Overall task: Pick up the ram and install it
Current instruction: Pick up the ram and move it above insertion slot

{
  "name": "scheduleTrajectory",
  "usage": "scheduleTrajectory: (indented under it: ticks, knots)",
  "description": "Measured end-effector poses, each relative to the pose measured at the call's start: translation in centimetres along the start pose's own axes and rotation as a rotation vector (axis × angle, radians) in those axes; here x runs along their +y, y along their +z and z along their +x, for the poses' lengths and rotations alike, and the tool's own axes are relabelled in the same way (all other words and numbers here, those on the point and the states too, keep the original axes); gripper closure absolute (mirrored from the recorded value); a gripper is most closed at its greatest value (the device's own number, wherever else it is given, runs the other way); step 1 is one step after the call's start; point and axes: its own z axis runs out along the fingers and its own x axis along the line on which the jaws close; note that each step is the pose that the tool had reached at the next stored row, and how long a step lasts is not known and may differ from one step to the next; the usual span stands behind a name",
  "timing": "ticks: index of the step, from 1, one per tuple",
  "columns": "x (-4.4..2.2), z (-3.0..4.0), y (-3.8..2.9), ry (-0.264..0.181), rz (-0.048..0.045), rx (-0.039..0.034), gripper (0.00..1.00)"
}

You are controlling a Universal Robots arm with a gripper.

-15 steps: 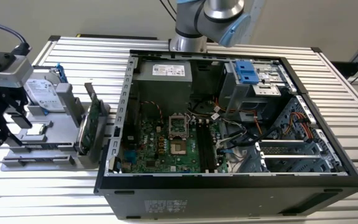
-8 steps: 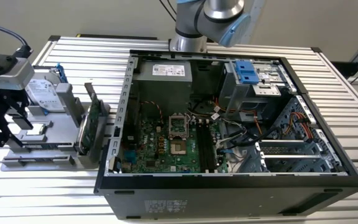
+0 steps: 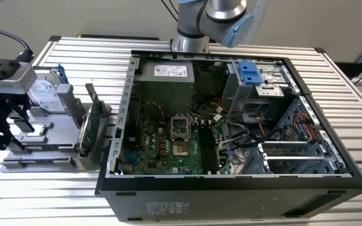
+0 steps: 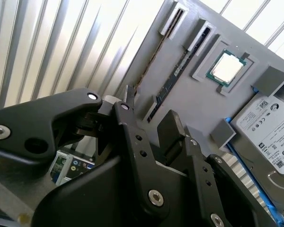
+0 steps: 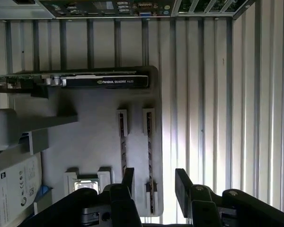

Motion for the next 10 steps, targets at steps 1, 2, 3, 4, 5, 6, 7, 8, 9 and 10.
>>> scheduleTrajectory:
  ticks: [1,2,3,4,5,6,7,8,9,10]
  knots:
    - [0.0,0.0,0.07,0.0,0.0005,0.0,0.0]
    - [0.0,0.0,0.13,0.0,0.001,0.0,0.0]
    - [0.0,0.0,0.19,0.0,0.0015,0.0,0.0]
    - [-0.01,0.0,0.24,0.0,0.002,-0.0001,0.0]
    - [-0.01,0.0,0.29,0.0,0.0026,-0.0001,0.0]
    - [-0.01,0.0,0.34,0.0,0.0031,-0.0001,0.0]
    - [-0.01,0.0,0.39,0.0,0.0038,-0.0001,0.0]
    - [-0.01,0.0,0.44,0.0,0.0043,-0.0001,0.0]
    - [-0.01,0.0,0.49,0.0,0.0049,-0.0001,0.0]
    - [-0.01,0.0,0.53,0.0,0.0055,-0.0002,0.0]
